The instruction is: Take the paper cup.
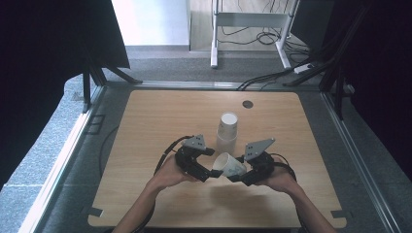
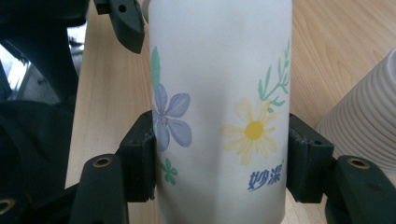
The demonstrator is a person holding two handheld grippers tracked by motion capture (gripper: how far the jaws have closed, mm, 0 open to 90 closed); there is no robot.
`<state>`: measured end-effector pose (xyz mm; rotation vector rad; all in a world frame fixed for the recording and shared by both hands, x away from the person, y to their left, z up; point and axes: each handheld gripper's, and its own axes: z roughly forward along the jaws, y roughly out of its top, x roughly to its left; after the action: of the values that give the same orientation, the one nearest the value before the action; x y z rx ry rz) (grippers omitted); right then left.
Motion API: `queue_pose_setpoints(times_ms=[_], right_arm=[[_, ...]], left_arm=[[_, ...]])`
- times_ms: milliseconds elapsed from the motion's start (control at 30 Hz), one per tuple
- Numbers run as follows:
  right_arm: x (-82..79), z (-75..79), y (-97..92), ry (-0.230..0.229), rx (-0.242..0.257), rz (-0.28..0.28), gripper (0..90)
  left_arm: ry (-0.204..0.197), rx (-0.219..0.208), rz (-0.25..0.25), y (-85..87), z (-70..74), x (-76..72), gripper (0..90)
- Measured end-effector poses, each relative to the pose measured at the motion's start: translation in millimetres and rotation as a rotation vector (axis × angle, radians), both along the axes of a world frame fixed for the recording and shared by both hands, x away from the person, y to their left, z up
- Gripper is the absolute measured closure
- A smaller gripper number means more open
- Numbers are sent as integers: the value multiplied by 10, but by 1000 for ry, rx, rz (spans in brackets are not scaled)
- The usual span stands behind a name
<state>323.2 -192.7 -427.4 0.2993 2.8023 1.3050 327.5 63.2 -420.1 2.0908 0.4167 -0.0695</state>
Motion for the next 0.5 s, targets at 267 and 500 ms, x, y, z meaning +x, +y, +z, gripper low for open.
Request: queue_pose_setpoints(times_ms=[267, 500], right_arm=[[-9, -77, -53, 23, 87, -7, 384], [-16, -129, -55, 34, 139, -6, 383]], left_arm=[[41, -97, -25, -7, -50, 29, 182], [69, -192, -56, -15, -113, 43, 226]])
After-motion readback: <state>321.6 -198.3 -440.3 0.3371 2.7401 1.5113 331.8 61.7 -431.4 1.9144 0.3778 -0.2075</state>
